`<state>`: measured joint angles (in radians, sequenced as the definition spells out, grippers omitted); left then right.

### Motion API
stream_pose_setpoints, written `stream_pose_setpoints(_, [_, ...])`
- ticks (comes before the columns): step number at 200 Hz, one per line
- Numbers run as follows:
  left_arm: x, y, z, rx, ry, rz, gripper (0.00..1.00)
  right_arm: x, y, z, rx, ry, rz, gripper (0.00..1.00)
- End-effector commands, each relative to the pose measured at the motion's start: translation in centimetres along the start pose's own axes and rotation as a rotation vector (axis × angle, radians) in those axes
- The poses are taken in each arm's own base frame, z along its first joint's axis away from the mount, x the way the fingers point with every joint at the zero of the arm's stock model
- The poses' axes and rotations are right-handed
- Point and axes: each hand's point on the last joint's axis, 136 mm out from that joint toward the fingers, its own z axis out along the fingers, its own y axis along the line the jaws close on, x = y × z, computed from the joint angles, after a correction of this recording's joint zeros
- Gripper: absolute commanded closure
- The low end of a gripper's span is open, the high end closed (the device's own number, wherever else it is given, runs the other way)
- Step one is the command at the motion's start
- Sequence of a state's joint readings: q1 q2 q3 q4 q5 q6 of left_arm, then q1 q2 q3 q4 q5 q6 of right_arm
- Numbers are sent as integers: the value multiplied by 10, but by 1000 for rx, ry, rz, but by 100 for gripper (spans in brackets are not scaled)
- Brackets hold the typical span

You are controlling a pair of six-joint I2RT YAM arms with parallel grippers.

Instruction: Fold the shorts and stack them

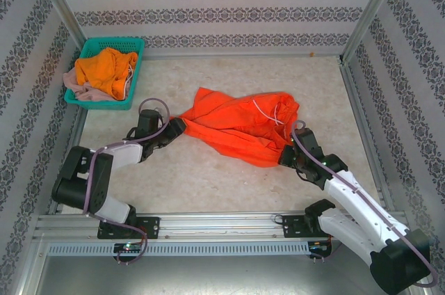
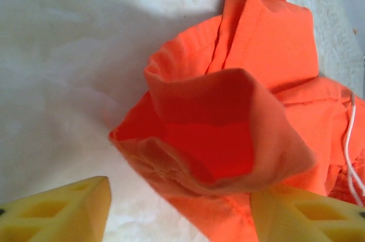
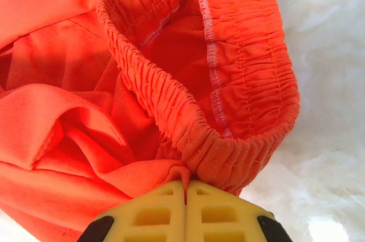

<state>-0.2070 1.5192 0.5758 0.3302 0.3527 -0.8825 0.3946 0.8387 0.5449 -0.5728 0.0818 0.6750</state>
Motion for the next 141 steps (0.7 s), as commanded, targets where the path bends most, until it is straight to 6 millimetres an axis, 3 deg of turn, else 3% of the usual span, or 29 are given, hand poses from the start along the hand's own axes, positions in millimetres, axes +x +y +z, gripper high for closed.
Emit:
stream_pose_setpoints(1, [-27, -28, 3, 108, -66, -2, 45, -9, 3, -2, -3, -24, 0, 100])
stream_pose_setpoints(49, [-49, -34, 0, 99, -97, 24, 100, -20, -2, -3, 7, -44, 9, 100])
stream_pose_setpoints(89, [-79, -70, -18, 143, -165, 105, 100, -59, 10, -8, -10, -91, -11, 100])
stream_pose_setpoints(109, [-102, -98, -26, 153, -187, 171, 100, -98, 31, -14, -42, -134, -52, 100])
stream_pose_setpoints(125, [-132, -120, -34, 147, -218, 205, 100, -148, 54, -22, -71, -187, -84, 100])
stream_pose_setpoints(141, [-174, -148, -46, 162, -270, 221, 100, -203, 84, -30, -119, -234, -111, 100])
